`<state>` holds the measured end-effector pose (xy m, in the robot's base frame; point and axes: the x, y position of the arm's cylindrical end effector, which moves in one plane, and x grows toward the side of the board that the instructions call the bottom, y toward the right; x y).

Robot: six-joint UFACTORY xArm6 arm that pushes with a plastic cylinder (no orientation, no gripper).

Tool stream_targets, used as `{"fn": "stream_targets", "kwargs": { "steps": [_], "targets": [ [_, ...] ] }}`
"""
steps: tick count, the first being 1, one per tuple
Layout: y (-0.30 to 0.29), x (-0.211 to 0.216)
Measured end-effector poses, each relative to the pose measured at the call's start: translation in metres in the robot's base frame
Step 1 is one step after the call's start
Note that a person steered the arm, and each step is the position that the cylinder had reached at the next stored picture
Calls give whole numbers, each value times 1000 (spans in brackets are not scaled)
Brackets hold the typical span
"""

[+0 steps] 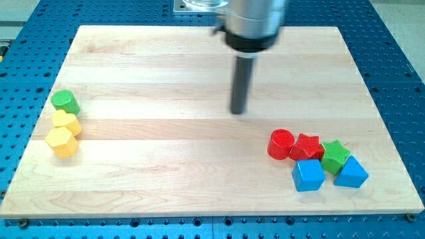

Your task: Slide the red circle into the red star

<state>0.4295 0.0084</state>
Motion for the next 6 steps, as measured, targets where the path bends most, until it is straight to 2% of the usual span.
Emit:
{"fn": "stream_targets", "kwargs": {
  "steps": [1,2,3,4,5,6],
  "targets": [
    [-51,38],
    [26,70],
    [53,73],
    [112,95],
    [51,106],
    [-78,134]
  ]
}}
